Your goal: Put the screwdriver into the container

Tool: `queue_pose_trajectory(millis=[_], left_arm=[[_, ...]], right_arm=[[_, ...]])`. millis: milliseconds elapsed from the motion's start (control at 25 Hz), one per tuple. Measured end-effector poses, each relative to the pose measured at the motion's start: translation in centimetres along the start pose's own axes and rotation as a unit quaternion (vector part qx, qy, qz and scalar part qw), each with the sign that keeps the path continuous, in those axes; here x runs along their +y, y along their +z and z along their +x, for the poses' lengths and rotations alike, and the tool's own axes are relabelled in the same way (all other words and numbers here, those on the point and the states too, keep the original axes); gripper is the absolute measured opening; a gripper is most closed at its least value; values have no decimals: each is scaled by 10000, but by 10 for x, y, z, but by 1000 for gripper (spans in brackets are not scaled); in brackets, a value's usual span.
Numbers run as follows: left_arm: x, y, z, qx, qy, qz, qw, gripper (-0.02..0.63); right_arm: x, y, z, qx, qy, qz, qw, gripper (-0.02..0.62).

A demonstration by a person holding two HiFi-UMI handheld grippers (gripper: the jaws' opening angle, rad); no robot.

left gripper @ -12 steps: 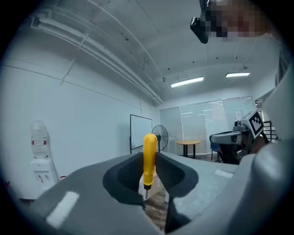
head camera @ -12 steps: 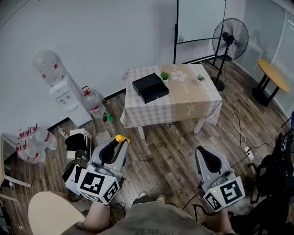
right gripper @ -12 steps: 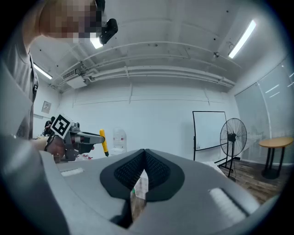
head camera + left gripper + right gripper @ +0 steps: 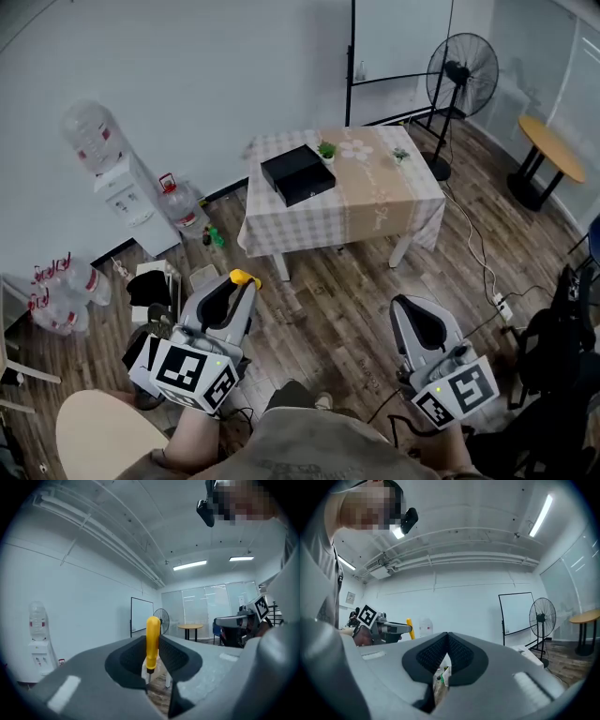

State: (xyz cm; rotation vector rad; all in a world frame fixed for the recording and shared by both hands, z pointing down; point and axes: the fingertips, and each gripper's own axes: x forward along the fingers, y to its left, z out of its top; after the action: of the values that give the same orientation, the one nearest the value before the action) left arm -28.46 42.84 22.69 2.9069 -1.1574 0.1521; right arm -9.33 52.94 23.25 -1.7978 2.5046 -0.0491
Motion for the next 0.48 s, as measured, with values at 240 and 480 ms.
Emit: queue_pose_trajectory(millis=[240, 480], left_arm=[[-2, 1, 0, 30, 49, 140, 9999, 86], [9, 1, 12, 25, 84, 204, 9998, 86]], right_arm=[[-3, -12, -3, 174, -71, 5, 9998, 28], [-17, -14, 8, 168, -157, 62, 9997, 28]])
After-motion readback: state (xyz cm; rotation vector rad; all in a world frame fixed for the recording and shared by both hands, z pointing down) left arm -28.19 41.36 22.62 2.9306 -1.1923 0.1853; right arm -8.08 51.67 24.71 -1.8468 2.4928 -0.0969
